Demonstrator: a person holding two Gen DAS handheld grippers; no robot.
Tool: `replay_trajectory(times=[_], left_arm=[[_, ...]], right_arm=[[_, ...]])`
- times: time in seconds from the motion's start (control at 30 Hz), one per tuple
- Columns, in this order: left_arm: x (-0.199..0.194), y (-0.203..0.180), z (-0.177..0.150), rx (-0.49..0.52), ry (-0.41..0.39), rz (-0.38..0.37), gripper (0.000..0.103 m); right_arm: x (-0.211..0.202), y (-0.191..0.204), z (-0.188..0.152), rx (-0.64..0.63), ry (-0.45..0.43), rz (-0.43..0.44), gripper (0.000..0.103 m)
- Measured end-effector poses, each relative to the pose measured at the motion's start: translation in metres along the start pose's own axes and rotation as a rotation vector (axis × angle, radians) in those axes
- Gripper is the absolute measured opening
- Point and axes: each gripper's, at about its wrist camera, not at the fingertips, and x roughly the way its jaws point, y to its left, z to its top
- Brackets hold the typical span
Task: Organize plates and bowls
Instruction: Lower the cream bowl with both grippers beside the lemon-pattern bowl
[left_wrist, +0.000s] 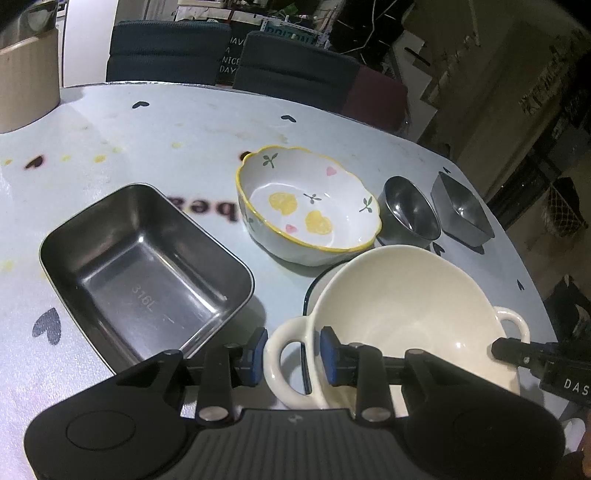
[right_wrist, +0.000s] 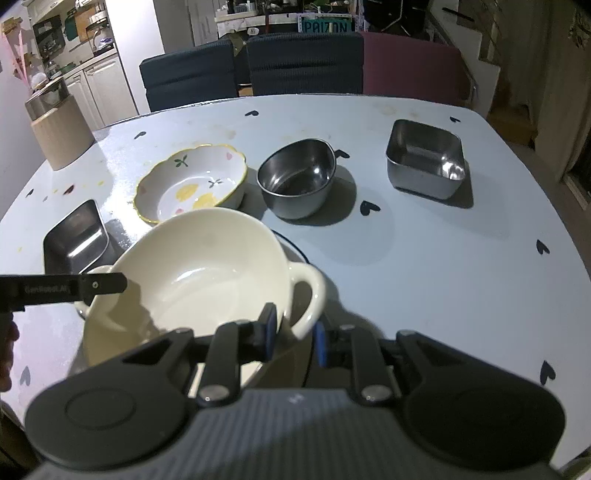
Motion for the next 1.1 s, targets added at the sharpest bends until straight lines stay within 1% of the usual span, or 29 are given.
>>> replay_trajectory(times=[0.27,0.37,0.57,0.63,0.73,1.1], left_arm=[[0.001,-0.001,0.000,-0.001,0.002,-0.004,0.032],[0.000,-0.004,0.000,0.014,-0.001,-0.005,0.032],[-0.001,-0.007,0.000,0.021,-0.004,-0.028,0.031],[-0.002,-0.008,0.001,0.024,-0.004,-0.027,0.031],[-0.002,-0.007,0.001,0.019,-0.003,-0.027,0.031],[-0.002,-0.006,0.002,0.024,0.000,-0.014,0.032]], right_arm=[[0.000,0.001,0.000,-0.009,0.002,-0.003,0.026],[0.000,0.000,0.001,-0.005,0.008,-0.005,0.026],[0.009,-0.007,0.001,0.048,0.061,-0.016,0.029],[0.013,-0.006,0.001,0.031,0.086,-0.041,0.032],[0.014,-0.002,-0.002,0.010,0.082,-0.052,0.034],[0.015,-0.003,-0.001,0.020,0.083,-0.032,0.033]])
